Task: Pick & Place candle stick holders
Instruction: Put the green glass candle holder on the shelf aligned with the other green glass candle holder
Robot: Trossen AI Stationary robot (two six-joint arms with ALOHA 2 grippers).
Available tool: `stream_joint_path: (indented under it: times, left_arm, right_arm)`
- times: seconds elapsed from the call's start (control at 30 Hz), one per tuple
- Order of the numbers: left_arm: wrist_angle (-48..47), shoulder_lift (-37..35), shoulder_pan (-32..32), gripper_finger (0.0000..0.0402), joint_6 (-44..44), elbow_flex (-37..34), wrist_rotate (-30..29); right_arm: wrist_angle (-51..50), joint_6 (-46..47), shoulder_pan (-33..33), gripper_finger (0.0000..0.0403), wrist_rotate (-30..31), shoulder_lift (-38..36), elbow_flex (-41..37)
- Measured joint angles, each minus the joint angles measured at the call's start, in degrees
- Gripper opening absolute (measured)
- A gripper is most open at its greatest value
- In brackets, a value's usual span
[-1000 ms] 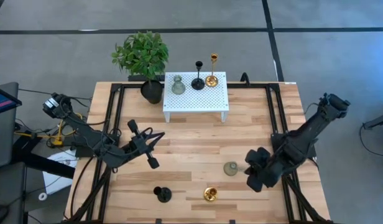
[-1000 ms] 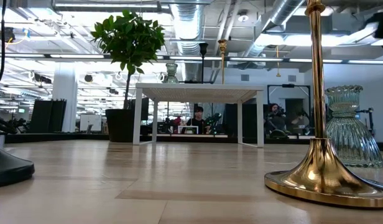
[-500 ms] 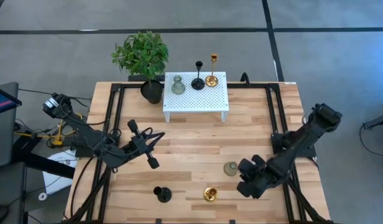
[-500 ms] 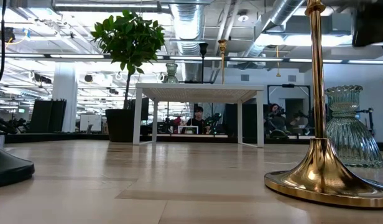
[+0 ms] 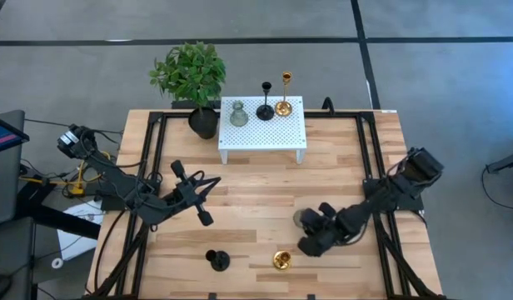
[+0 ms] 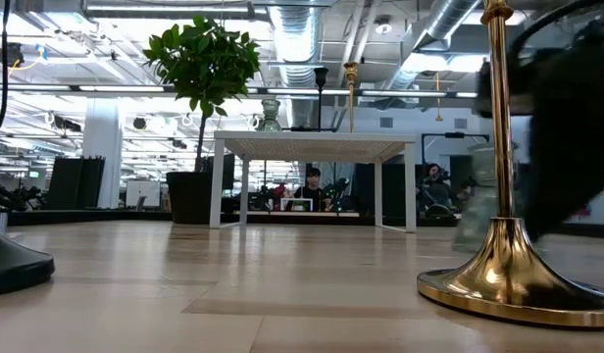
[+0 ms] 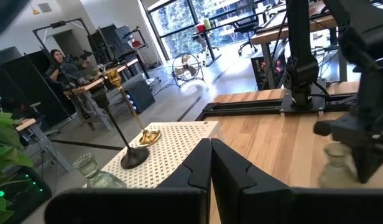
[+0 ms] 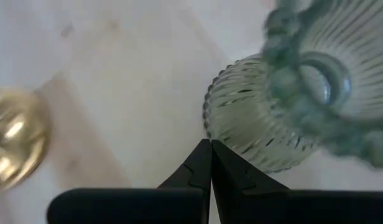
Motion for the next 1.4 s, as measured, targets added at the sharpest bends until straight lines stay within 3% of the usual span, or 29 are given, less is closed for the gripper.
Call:
stream_joint_path:
  times: [0.1, 0.3, 0.67, 1.0, 1.2, 1.4]
  left_arm:
    - [0.02, 0.00, 0.00, 0.0007, 0.00, 0.00, 0.00]
    - [0.01, 0.00, 0.00, 0.0007, 0.00, 0.00, 0.00]
    - [0.00, 0.00, 0.00, 0.0007, 0.00, 0.00, 0.00]
    - [0.00, -0.02, 0.00, 0.0007, 0.00, 0.00, 0.02]
    - [0.00, -0.02, 0.00, 0.0007, -0.08, 0.00, 0.01]
    - [0.00, -0.02, 0.00, 0.0007, -0.48, 0.00, 0.02]
  right_arm:
    - [-0.49, -1.96, -2.72, 0.0000, 1.53, 0.65, 0.00]
    - [-1.68, -8.68, -6.47, 0.0000, -1.93, -1.52, 0.00]
    - [-10.95, -7.50, -8.64, 0.0000, -1.71, -5.10, 0.00]
    - [-6.02, -13.13, -13.20, 0.0000, 5.79, -4.92, 0.02]
    - [4.85, -22.29, -16.92, 0.0000, 5.83, -4.92, 0.02]
    - [7.48, -26.19, -20.15, 0.0000, 5.93, -4.91, 0.02]
